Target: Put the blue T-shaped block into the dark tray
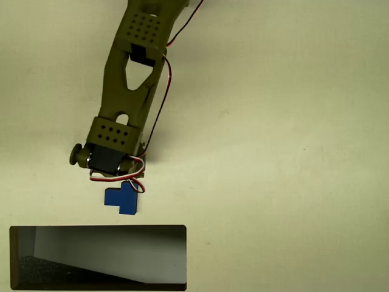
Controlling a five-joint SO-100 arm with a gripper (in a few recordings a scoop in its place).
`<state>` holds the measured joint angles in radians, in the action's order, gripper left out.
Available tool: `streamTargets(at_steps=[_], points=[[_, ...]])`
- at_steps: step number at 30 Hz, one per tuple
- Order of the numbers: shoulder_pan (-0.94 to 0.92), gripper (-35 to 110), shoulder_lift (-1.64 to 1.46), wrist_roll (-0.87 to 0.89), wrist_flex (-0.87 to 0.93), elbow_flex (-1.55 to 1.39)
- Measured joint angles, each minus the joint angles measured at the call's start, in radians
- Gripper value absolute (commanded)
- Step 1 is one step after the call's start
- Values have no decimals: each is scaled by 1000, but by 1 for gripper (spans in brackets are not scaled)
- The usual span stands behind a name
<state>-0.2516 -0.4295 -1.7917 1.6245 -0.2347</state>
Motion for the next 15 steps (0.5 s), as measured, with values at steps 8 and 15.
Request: streamTargets(at_steps=[8,15], points=[[17,0,64,6,-163,57],[35,0,94,-3,-229,71]])
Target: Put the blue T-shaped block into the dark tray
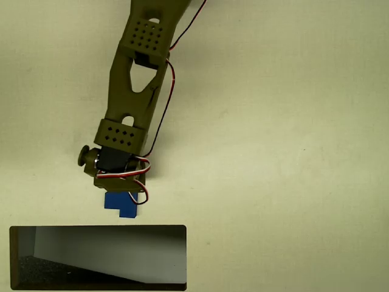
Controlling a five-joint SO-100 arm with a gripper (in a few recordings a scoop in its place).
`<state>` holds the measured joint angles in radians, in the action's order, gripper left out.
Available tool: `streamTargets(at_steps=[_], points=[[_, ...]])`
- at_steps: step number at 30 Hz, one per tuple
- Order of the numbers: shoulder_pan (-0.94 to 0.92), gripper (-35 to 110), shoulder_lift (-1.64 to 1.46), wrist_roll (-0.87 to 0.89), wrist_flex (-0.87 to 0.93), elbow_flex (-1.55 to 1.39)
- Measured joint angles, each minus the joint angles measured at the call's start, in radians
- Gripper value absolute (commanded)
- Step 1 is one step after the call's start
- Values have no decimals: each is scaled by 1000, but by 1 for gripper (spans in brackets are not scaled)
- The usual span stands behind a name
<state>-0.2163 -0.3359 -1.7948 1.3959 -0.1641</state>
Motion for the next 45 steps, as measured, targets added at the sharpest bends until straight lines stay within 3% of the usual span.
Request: streamTargets(at_steps=[3,6,8,11,14,19,27,32,45], points=[[6,0,31,204,-265,15],[6,0,57,627,-655,28],[-6,0,55,842,-805,31],[-12,0,57,974,-881,29],[-5,0,57,950,-882,28],[11,0,155,703,-966,32],[81,0,393,377,-1532,44],[101,0,463,364,-1710,61],[89,0,492,308,-1870,-61]])
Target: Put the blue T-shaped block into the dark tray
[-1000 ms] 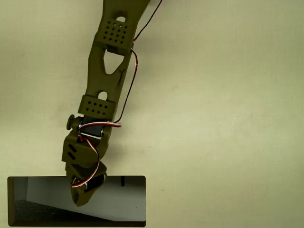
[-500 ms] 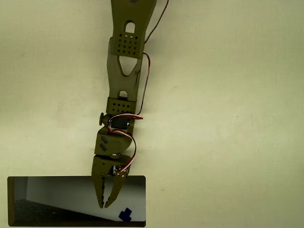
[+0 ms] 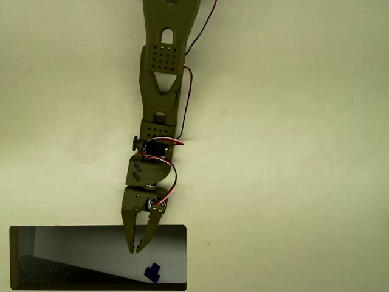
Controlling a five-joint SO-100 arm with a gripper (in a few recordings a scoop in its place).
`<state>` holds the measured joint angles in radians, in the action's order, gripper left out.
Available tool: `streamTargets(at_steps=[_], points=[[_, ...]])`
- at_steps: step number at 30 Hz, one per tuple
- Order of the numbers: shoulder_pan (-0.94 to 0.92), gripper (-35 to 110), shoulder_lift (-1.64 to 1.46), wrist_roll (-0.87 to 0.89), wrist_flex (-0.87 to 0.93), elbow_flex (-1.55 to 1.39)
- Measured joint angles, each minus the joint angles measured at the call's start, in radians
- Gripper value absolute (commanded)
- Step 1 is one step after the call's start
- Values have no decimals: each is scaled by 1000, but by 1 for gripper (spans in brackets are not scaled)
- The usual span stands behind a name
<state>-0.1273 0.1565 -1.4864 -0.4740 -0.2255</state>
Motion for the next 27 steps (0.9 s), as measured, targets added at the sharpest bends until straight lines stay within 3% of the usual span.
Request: streamTargets(at_steps=[27], points=[[69,1,-2,-115,-156,-71]])
